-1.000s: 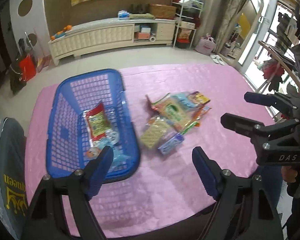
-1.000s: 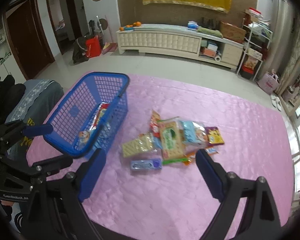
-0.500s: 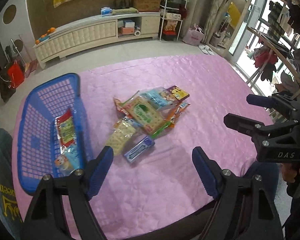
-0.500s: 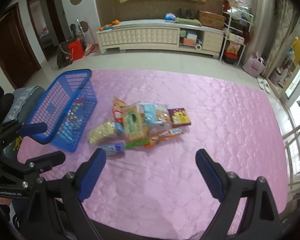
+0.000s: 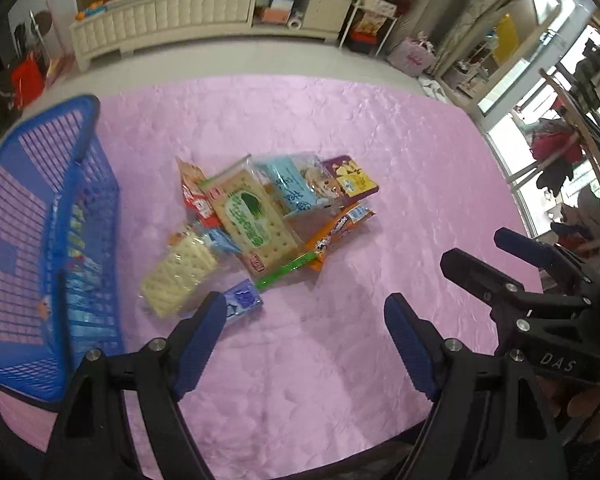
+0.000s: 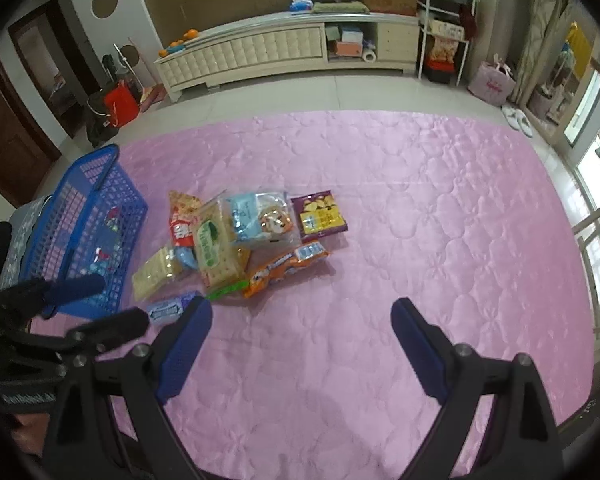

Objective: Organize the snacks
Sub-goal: 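Move both tools back over the remaining snack pile, then grasp the green-labelled cracker pack with the left gripper while the right grasps a blue bread bag, then lower both held packs into the blue basket and open both grippers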

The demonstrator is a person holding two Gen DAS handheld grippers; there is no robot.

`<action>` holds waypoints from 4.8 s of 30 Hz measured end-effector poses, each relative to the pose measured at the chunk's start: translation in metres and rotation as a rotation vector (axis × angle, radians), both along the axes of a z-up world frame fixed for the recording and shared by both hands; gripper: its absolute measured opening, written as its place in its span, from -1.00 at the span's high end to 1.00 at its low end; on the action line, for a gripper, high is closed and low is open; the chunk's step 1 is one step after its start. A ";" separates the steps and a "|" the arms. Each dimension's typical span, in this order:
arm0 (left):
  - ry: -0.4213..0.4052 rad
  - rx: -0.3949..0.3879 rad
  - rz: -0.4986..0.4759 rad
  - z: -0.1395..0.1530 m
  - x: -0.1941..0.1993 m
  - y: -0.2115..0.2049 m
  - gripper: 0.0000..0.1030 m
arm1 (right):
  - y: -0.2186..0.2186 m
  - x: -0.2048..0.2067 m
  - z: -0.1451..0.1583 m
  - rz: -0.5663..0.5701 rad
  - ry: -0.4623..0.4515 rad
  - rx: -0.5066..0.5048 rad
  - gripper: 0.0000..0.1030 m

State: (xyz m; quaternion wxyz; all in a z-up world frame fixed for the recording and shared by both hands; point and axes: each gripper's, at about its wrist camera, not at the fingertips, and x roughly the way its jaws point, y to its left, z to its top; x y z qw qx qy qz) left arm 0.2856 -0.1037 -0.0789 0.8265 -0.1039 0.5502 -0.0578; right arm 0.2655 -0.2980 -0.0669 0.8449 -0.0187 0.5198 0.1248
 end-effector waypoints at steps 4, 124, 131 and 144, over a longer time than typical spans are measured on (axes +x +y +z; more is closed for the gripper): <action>0.047 0.011 0.011 -0.020 0.016 -0.004 -0.54 | -0.001 0.016 -0.020 0.014 0.008 -0.049 -0.81; -0.151 0.048 0.194 0.057 -0.079 0.210 0.06 | 0.238 -0.005 0.019 0.354 0.086 0.032 -0.36; -0.084 0.035 0.199 0.027 -0.078 0.220 0.06 | 0.259 -0.004 0.005 0.361 0.121 0.016 -0.36; 0.003 0.046 0.230 0.003 -0.090 0.234 -0.22 | 0.268 -0.009 0.003 0.371 0.122 0.004 -0.36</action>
